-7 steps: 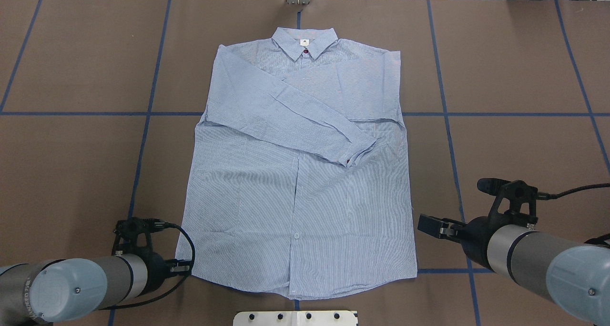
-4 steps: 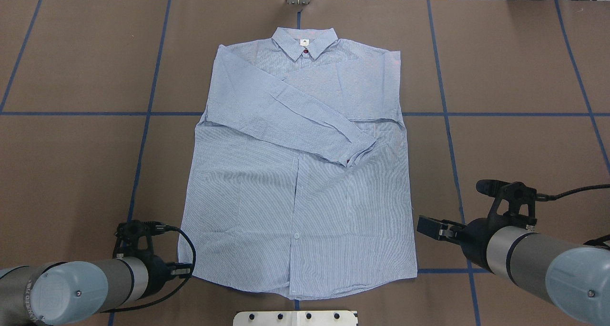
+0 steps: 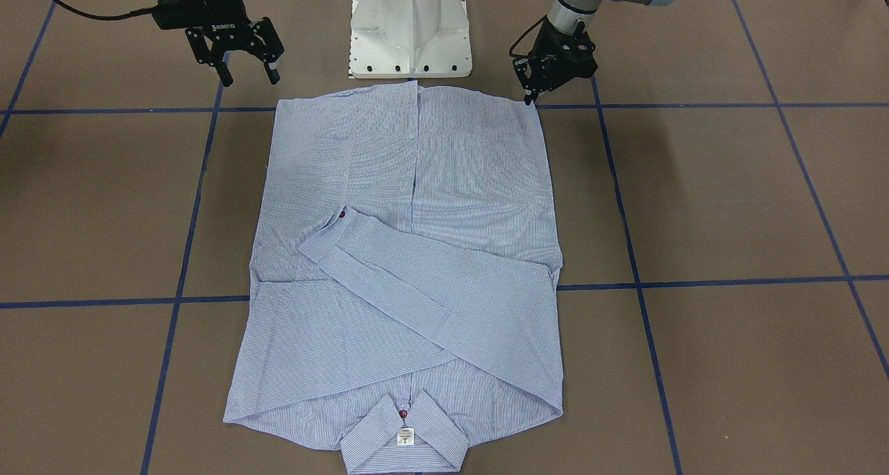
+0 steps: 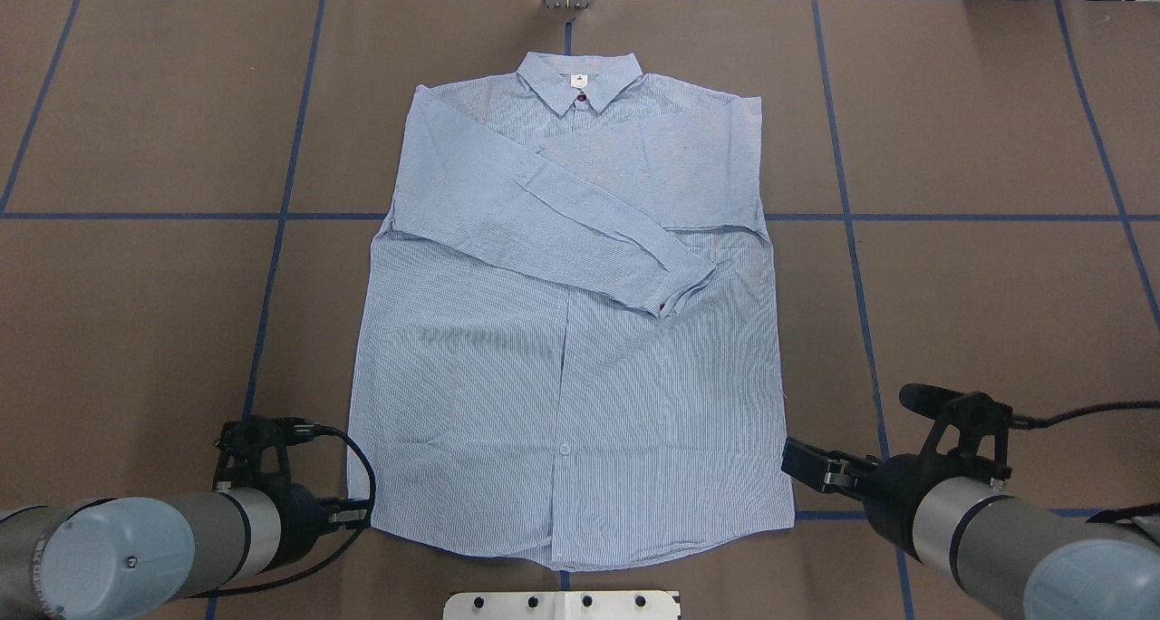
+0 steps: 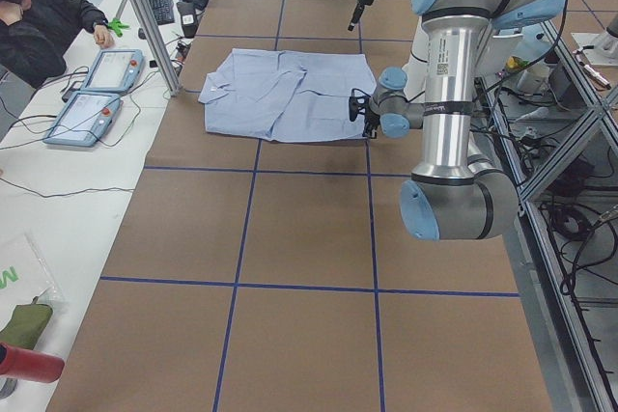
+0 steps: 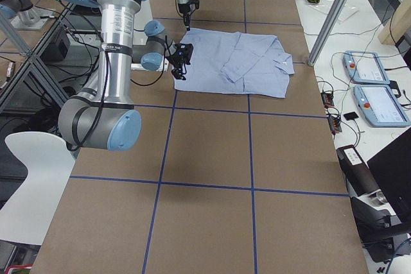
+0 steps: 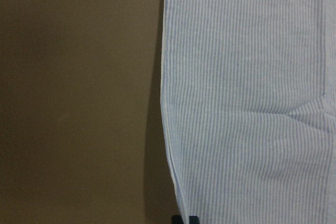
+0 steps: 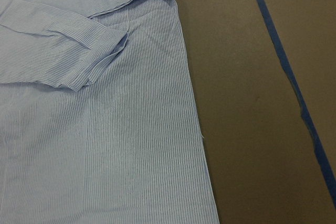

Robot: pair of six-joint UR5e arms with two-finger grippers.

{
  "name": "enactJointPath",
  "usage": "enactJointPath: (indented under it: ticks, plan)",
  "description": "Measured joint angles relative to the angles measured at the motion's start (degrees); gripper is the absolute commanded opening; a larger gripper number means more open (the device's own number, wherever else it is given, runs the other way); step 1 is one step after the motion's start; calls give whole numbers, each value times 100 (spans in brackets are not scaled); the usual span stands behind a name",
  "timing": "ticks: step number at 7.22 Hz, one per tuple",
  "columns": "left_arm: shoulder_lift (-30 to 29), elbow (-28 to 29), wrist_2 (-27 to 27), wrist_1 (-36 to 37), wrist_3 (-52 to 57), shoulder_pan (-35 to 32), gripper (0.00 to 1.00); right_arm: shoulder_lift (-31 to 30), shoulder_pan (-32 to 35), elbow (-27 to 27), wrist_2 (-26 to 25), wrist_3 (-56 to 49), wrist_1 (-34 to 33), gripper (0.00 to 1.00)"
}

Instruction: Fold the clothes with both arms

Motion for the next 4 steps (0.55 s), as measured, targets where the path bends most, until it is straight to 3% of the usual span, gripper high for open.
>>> enactJointPath:
  ticks: [4]
  plan:
    - [-36,-34,-8,-7,-4,1,0,208,-738,-715,-979,969,-22,79]
